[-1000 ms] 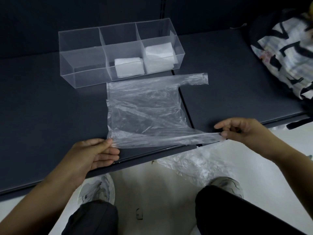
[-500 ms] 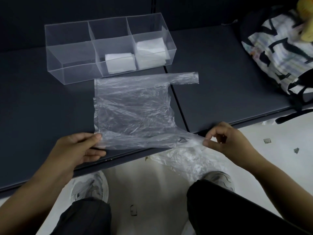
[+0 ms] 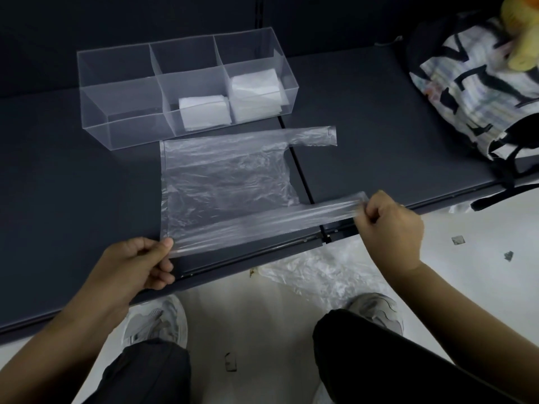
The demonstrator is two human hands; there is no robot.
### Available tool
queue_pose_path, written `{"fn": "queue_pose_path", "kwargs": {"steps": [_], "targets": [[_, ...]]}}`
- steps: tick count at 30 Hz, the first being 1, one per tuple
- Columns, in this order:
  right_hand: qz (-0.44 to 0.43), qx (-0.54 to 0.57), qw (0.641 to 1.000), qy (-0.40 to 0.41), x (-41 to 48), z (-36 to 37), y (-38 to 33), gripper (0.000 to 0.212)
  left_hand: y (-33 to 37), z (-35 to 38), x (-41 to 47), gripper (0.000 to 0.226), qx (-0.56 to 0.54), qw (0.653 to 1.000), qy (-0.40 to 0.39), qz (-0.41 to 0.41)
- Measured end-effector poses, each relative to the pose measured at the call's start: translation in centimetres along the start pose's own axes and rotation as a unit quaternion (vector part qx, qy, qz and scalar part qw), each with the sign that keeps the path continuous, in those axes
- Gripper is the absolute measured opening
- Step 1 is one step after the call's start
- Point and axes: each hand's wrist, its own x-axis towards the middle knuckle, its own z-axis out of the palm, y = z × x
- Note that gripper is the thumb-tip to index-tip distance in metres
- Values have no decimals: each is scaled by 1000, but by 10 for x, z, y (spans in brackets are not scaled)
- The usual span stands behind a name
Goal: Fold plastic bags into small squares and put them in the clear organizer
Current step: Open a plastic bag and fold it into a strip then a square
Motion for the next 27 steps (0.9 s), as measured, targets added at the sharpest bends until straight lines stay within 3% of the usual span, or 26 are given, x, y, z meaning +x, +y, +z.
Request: {"fn": "queue_pose_path", "kwargs": {"steps": [3,6,8,10,12,13,15,18,23,25,27], "targets": [[42,6,999,-12,-3,3,4,37,-2,0,0,25,18,1000,-6,8],[149,121,974,-121,-7,-3,9,17,-3,0,-1,27,27,999,-9,15],[249,294,899,-207,-4,-15,13,40,-4,-1,-2,27,26,999,-12,16],[327,442,789,-273,2,-24,16,45,-4,0,-2,27,20,1000,-14,13],[362,503,718,-316,8,-31,18,43,-2,2,-3,26,14,1000,-14,10],[370,506,703,-337,11,-33,18,57,-2,2,-4,26,11,1000,-13,8],[383,490,696,-359,13,-33,12,79,-2,3,-4,26,8,1000,-12,8],[430,484,692,-320,14,-29,7,83,-4,4,-5,24,7,1000,-10,10],[509,498,648,-271,16,-29,13,78,-5,1,-6,20,5,1000,-10,10],[493,480,676,-265,13,-29,14,74,-7,0,-6,18,7,1000,-13,10],[429,441,749,-247,6,-27,16,54,-7,-1,-7,18,12,1000,-22,12]]}}
